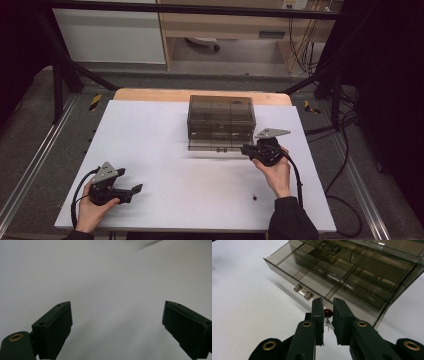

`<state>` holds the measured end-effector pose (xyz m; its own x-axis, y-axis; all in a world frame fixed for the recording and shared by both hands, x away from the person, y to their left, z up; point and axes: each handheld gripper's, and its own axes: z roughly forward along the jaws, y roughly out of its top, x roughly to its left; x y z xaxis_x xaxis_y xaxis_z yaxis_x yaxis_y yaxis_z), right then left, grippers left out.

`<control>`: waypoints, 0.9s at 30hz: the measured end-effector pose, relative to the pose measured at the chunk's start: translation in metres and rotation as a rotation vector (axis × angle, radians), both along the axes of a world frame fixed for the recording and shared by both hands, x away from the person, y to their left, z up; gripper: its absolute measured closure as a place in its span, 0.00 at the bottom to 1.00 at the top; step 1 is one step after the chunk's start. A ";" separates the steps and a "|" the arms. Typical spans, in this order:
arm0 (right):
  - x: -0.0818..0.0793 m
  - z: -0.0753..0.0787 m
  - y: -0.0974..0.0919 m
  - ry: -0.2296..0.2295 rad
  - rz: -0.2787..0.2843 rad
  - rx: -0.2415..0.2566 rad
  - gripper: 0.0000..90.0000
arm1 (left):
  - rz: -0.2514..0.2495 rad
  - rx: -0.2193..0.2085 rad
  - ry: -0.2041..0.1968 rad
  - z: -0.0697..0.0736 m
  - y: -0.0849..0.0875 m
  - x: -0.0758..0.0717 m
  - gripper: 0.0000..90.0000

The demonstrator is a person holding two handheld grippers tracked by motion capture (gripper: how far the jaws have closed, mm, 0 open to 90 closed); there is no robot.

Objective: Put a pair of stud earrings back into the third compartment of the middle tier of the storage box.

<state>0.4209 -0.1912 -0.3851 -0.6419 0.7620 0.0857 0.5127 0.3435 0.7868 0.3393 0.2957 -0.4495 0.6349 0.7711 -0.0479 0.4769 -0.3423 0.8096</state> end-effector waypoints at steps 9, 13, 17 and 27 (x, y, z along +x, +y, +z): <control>0.016 0.001 0.003 -0.003 -0.034 0.009 0.89 | -0.001 0.000 0.002 0.000 0.000 0.000 0.10; 0.023 -0.002 0.002 0.003 -0.053 0.011 0.89 | 0.000 0.000 0.002 0.000 0.000 0.000 0.10; 0.030 -0.005 0.001 0.004 -0.072 0.011 0.89 | -0.001 0.000 0.002 0.000 0.000 0.000 0.10; 0.043 -0.015 0.002 0.013 -0.106 -0.001 0.88 | -0.002 0.001 0.003 0.000 0.000 0.000 0.10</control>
<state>0.4640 -0.1888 -0.4006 -0.5566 0.8257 0.0924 0.5565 0.2879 0.7794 0.3397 0.2960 -0.4498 0.6362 0.7700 -0.0488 0.4786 -0.3442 0.8078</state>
